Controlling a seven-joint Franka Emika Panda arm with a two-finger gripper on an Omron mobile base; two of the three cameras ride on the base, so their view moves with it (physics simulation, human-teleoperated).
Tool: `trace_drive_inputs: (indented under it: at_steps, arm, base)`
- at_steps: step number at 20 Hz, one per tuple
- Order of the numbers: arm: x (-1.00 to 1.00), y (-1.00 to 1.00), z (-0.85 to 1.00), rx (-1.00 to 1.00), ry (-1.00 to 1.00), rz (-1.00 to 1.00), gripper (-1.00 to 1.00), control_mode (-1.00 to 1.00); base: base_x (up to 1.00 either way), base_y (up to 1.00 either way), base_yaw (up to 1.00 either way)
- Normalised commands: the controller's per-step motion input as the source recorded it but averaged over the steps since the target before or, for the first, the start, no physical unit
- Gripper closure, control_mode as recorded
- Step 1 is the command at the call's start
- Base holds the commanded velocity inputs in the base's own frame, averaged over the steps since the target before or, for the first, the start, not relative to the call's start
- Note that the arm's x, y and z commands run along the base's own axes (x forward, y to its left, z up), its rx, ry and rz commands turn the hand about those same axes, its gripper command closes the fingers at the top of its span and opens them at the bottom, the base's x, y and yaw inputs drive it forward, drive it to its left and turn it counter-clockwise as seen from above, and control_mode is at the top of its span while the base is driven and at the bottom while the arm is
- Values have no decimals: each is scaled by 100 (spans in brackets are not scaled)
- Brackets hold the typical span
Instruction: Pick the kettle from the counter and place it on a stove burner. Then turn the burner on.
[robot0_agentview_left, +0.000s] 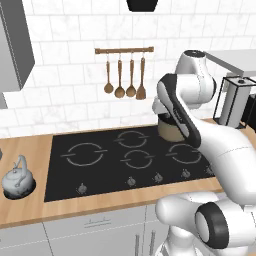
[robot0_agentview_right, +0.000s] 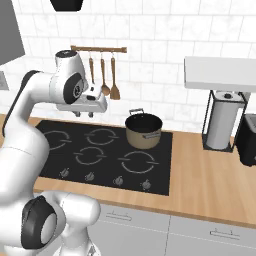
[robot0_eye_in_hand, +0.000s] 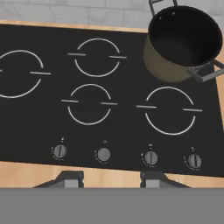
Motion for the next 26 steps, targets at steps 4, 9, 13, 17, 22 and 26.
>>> trace_drive_inputs:
  at_steps: [4, 9, 13, 17, 22, 26]
  arm:
    - [-1, 13, -1, 0, 0, 0, -100, -100]
    - [0, 74, -38, -3, -10, 0, -100, -100]
    - [0, 100, -23, -8, -8, 0, -100, -100]
    - [0, 100, -35, -3, -15, -2, -100, -100]
    - [-6, 96, -53, -6, -21, -6, -100, -100]
    - [0, 85, -30, 0, -13, -10, -100, -100]
  base:
    - [0, 0, 0]
    - [0, 0, 0]
    - [0, 0, 0]
    - [0, 0, 0]
    - [0, 0, 0]
    - [0, 0, 0]
